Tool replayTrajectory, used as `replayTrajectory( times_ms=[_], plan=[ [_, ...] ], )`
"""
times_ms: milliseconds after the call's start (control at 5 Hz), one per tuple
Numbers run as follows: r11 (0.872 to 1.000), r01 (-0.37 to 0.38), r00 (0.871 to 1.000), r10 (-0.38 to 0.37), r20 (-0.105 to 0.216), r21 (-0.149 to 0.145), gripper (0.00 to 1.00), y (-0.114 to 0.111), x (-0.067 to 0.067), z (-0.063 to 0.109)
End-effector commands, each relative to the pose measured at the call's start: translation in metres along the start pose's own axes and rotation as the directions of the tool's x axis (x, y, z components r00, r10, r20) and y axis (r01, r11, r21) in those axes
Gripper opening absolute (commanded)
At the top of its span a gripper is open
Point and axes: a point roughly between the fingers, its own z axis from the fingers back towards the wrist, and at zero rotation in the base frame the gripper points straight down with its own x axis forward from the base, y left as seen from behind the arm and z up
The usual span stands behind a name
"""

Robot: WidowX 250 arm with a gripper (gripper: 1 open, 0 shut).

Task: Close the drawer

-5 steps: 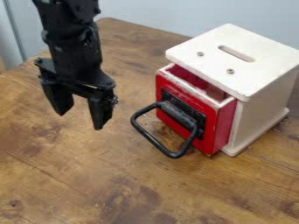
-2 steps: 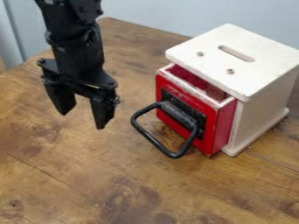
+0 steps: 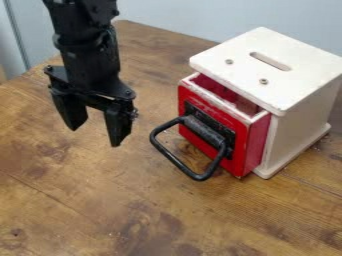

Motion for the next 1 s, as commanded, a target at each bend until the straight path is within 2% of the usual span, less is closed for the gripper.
replayTrajectory(
  times_ms=[0, 800],
  plan=[
    [1.000, 0.017, 0.998, -0.017, 0.060, -0.001, 1.00, -0.0050, 0.0078, 0.0155],
    [0.999, 0.033, 0.998, -0.033, 0.062, -0.002, 1.00, -0.0100, 0.0036, 0.0179]
  ],
)
